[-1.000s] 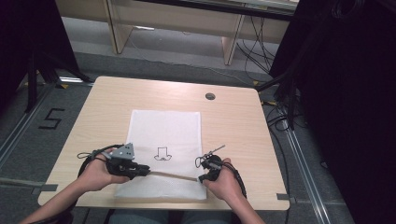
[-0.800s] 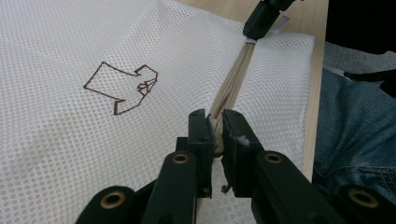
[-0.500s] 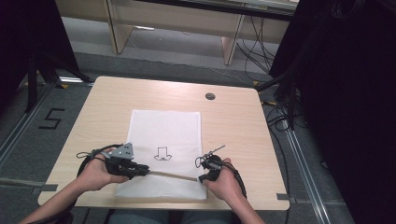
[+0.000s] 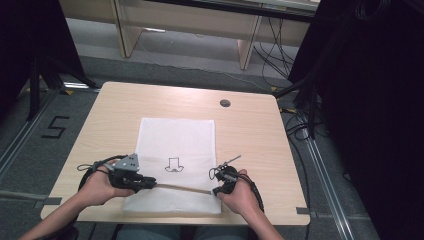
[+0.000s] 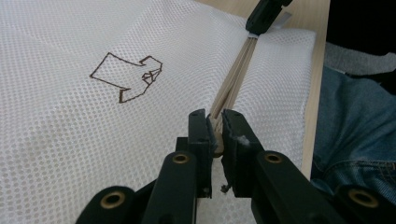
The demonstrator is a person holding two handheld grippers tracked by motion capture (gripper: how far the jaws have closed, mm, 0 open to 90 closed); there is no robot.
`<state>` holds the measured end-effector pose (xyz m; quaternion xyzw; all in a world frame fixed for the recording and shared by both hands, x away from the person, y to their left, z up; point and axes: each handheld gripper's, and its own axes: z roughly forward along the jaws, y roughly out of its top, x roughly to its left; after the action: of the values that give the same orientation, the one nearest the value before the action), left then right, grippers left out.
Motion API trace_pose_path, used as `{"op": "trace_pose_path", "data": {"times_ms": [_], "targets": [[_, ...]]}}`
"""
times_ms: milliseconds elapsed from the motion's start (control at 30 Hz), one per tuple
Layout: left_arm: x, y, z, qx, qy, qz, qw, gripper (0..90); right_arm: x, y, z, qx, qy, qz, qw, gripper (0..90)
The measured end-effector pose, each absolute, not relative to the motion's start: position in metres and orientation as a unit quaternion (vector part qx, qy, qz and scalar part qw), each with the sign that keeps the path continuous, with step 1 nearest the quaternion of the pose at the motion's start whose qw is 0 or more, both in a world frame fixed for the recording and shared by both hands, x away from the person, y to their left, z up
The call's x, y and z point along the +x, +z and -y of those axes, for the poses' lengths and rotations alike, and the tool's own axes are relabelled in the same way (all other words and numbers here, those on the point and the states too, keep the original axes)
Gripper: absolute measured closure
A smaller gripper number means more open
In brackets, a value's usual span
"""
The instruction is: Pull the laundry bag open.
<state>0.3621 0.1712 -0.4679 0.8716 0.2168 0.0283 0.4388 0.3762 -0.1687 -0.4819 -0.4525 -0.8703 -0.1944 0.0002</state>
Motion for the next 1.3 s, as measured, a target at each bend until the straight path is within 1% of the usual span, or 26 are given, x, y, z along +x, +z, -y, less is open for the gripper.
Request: {"op": "trace_pose_path", "data": {"times_ms": [67,200,333,367,433,467,500,633,733,800,1033,1100,1167,1200,1300], "targets": [[0.360,-0.468,-0.170,0.871,0.027,-0.228,0.435,81.8,0.377,-0.482,0.169,-0.451,-0.195,0.871,0.000,90.0],[0.361,-0.468,-0.171,0.871,0.026,-0.219,0.440,81.8,0.376,-0.482,0.168,-0.455,-0.193,0.869,-0.001,90.0],[0.361,-0.467,-0.173,0.869,0.030,-0.227,0.439,81.8,0.377,-0.482,0.169,-0.449,-0.196,0.872,0.000,90.0],[0.360,-0.467,-0.173,0.864,0.020,-0.235,0.444,81.8,0.376,-0.482,0.169,-0.454,-0.192,0.870,0.002,90.0],[0.360,-0.467,-0.175,0.866,0.028,-0.235,0.440,81.7,0.377,-0.482,0.169,-0.454,-0.194,0.870,0.002,90.0],[0.361,-0.468,-0.177,0.868,0.027,-0.225,0.442,81.7,0.377,-0.482,0.169,-0.454,-0.194,0.869,0.003,90.0],[0.359,-0.468,-0.178,0.866,0.028,-0.239,0.438,81.8,0.376,-0.482,0.169,-0.454,-0.194,0.870,0.002,90.0],[0.359,-0.469,-0.183,0.864,0.030,-0.241,0.441,81.8,0.377,-0.482,0.169,-0.449,-0.196,0.872,0.000,90.0],[0.360,-0.468,-0.184,0.868,0.040,-0.229,0.438,81.8,0.377,-0.482,0.169,-0.449,-0.195,0.872,0.000,90.0],[0.358,-0.468,-0.183,0.862,0.030,-0.243,0.444,81.7,0.376,-0.482,0.169,-0.454,-0.194,0.870,0.000,90.0],[0.358,-0.469,-0.183,0.863,0.029,-0.242,0.443,81.7,0.377,-0.482,0.169,-0.451,-0.195,0.871,0.002,90.0],[0.360,-0.468,-0.186,0.869,0.038,-0.233,0.435,81.8,0.376,-0.482,0.169,-0.453,-0.194,0.870,0.002,90.0],[0.361,-0.468,-0.188,0.868,0.042,-0.238,0.435,81.8,0.376,-0.482,0.169,-0.453,-0.193,0.870,0.002,90.0],[0.360,-0.468,-0.188,0.861,0.032,-0.248,0.442,81.8,0.376,-0.482,0.169,-0.453,-0.193,0.870,0.001,90.0],[0.360,-0.469,-0.189,0.864,0.036,-0.240,0.441,81.8,0.377,-0.482,0.169,-0.448,-0.197,0.872,0.000,90.0]]}}
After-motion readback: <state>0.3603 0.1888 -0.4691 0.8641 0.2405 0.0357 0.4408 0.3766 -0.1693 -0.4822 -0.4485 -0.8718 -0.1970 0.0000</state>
